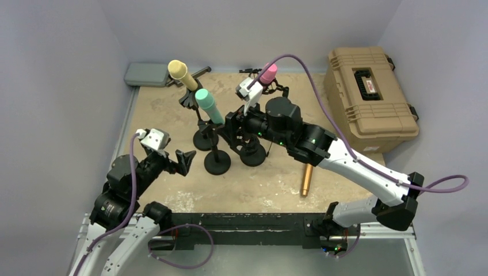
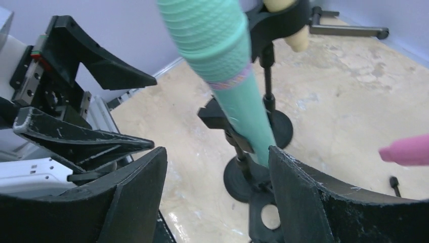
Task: Remove the microphone from the stand
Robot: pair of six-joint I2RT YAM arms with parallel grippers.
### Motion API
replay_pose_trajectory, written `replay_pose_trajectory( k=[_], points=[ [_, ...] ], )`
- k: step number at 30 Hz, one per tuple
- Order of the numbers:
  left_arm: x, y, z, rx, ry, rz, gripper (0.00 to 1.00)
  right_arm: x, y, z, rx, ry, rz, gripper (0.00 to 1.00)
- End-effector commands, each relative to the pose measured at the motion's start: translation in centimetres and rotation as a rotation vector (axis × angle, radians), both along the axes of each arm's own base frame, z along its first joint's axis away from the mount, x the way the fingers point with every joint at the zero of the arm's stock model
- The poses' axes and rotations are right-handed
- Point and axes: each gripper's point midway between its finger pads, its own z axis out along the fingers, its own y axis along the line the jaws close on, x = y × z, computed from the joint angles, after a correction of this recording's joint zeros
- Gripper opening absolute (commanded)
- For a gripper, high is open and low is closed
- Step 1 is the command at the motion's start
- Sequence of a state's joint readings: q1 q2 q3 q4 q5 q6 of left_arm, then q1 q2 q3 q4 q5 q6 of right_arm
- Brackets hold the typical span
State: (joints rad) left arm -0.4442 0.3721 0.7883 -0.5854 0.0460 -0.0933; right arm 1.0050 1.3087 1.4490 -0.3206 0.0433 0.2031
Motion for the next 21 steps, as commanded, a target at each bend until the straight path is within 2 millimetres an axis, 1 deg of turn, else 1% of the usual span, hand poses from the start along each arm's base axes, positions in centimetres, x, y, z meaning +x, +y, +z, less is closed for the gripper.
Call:
replay_pose_trajectory(
  k=[1,4,7,9,10,13,15,18,20,21],
  points=[
    [0.1,0.7,1.4,-0.035,-0.056,0.041,1.00,0.0,1.3,4.2,0.105,-0.102,-0.026,0.70],
    [-0.1,0.9,1.7,-0.044,-0.073,0.048,1.00,0.8,1.5,4.9,0.115,-0.138,-0.072,0.68],
    [-0.4,1.0,1.9,-0.053,-0.086,0.049,1.00,1.9,1.8,5.1,0.094,-0.160,-0.114,0.64],
    [-0.3,1.4,2.1,-0.060,-0.096,0.068,1.00,2.5,2.7,4.8,0.078,-0.161,-0.122,0.61],
    [-0.3,1.5,2.1,-0.062,-0.098,0.077,1.00,2.6,3.0,5.0,0.082,-0.164,-0.125,0.60],
    [-0.2,1.8,2.3,-0.074,-0.112,0.094,1.00,3.2,3.9,4.7,0.053,-0.193,-0.161,0.57],
    [-0.2,1.6,2.4,-0.090,-0.122,0.089,0.99,3.5,4.1,4.4,0.032,-0.220,-0.214,0.56],
    [0.0,1.0,3.1,-0.165,-0.150,0.079,0.99,3.7,4.1,3.9,-0.001,-0.264,-0.289,0.54],
    [0.5,0.6,3.3,-0.214,-0.157,0.080,1.00,3.8,4.2,3.4,-0.008,-0.272,-0.324,0.51],
    [1.0,0.5,3.5,-0.243,-0.154,0.092,1.00,4.0,4.3,3.2,-0.010,-0.272,-0.334,0.48]
  ],
)
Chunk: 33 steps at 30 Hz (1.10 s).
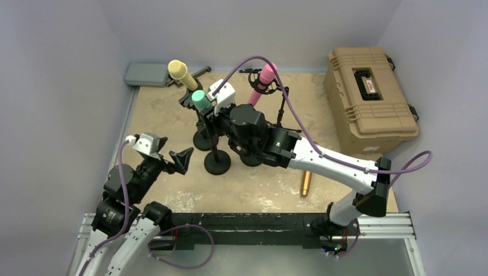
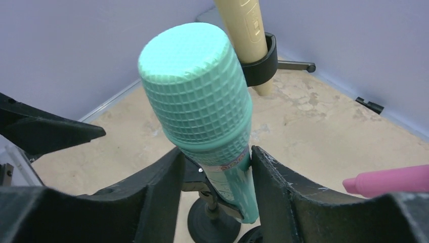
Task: Remove the microphone from the stand
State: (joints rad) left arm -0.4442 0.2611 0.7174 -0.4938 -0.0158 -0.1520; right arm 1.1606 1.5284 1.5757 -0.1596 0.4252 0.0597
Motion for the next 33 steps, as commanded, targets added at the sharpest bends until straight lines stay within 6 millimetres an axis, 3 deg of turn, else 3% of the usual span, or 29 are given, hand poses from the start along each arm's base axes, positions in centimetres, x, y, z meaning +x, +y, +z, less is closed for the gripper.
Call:
replay_pose_trajectory(
  k=[1,6,12,17,24,33],
  points=[
    [1.7,-0.8,2.6,-0.163,-0.061,0.026,1.00,1.2,-1.0,2.7,0.059,-0.090,-0.136,0.44],
    [3.8,-2.4,4.8,-0.207,-0.081,-0.006,1.00,1.7,-1.3,2.2,0.031,-0.128,-0.159,0.22],
    [4.8,-4.2,3.1,-0.135,-0.057,-0.147,1.00,1.2,-0.2,2.0,0.036,-0.142,-0.099,0.01],
    [5.1,-3.6,3.4,-0.195,-0.094,-0.226,1.00,0.3,0.5,1.0,0.019,-0.158,0.004,0.00],
    [4.5,-5.3,1.8,-0.148,-0.070,-0.386,1.00,0.3,0.7,0.7,0.027,-0.139,0.173,0.00],
    [6.5,-3.8,0.5,-0.040,-0.100,-0.300,1.00,-1.0,1.3,0.1,-0.010,-0.156,0.390,0.00]
  ],
)
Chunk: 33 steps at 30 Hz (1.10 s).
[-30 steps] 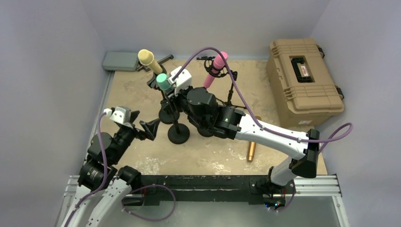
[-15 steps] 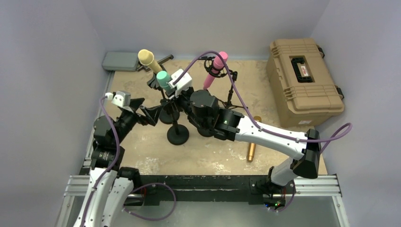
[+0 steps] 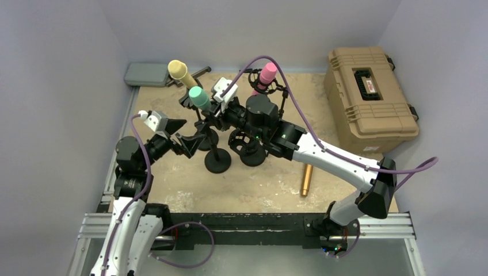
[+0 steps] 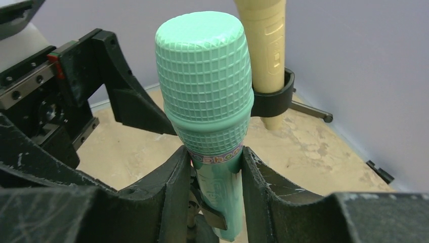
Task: Remove the microphone from the stand
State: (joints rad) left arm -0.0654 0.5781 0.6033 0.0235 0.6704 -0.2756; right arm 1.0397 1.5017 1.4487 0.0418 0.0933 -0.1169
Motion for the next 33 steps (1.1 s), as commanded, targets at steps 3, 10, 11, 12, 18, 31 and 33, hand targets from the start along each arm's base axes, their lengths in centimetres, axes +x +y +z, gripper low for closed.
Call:
replay_pose_trajectory(
  k=[3,10,11,12,18,31,33],
  points=[
    [2.1,1.1,-0.2,0.129,-0.084,0.047,1.00,-2.3,0.9,0.1,-0.012,-0.005,0.187,0.00],
    [3.3,-0.3,-1.3,0.102,-0.122,-0.045,0.99,-2.0,1.4,-0.4,-0.015,0.013,0.208,0.00],
    [3.3,-0.5,-1.3,0.102,-0.128,-0.058,0.98,-1.9,1.4,-0.5,-0.015,0.017,0.207,0.00],
    [3.3,-0.6,-1.3,0.100,-0.133,-0.066,0.96,-1.9,1.4,-0.5,-0.015,0.018,0.206,0.00],
    [2.9,-1.1,-0.4,0.089,-0.176,-0.091,0.89,-1.7,1.8,-0.8,-0.012,0.042,0.208,0.00],
    [2.0,-2.0,-0.9,0.141,-0.174,-0.157,0.31,-0.3,1.5,0.2,0.022,0.066,0.121,0.00],
    [1.8,-1.9,-0.9,0.154,-0.175,-0.157,0.13,0.0,1.3,-0.2,0.018,0.071,0.101,0.00]
  ],
)
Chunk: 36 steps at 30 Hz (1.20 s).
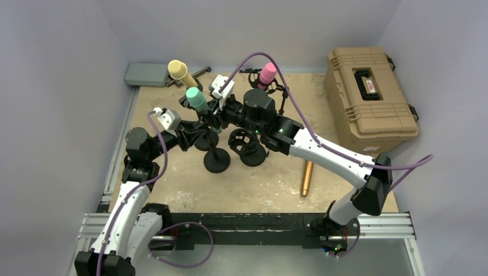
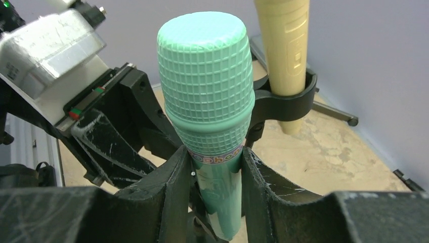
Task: Remove the microphone from the stand
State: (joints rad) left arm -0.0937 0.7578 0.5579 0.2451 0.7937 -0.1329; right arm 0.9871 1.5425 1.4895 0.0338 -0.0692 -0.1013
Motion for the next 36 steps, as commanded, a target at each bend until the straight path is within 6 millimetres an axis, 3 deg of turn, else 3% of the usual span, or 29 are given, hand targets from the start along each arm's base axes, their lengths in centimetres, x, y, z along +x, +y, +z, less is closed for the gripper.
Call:
replay_pose_trajectory(
  k=[1,2,9,20,24,26,29,36],
  points=[
    [-0.4,0.2,1.1,0.052,-0.071,-0.007,0.04,-0.2,0.1,-0.1,0.013,0.053,-0.021,0.00],
    [-0.5,0.2,0.9,0.059,-0.065,-0.006,0.00,-0.1,0.1,0.0,0.022,0.054,-0.032,0.00],
    [-0.7,0.1,0.2,0.085,-0.031,-0.011,0.00,0.7,-1.2,3.4,0.148,0.017,-0.112,0.00],
    [-0.8,-0.5,-0.4,0.092,0.028,-0.047,0.00,1.4,-5.2,13.3,0.366,-0.012,-0.270,0.00],
    [-0.7,-0.4,-0.5,0.096,0.046,-0.030,0.00,1.4,-8.0,16.3,0.391,-0.007,-0.359,0.00],
    [-0.5,-0.2,-0.4,0.097,0.045,-0.015,0.06,0.8,-9.9,16.6,0.400,0.010,-0.395,0.00],
    [0.1,0.3,-0.2,0.090,0.056,0.034,0.34,-0.6,-13.0,15.3,0.390,0.052,-0.429,0.00],
    [0.0,0.8,0.5,0.068,0.085,0.079,0.61,-4.7,-21.2,7.5,0.293,0.182,-0.530,0.00]
  ],
)
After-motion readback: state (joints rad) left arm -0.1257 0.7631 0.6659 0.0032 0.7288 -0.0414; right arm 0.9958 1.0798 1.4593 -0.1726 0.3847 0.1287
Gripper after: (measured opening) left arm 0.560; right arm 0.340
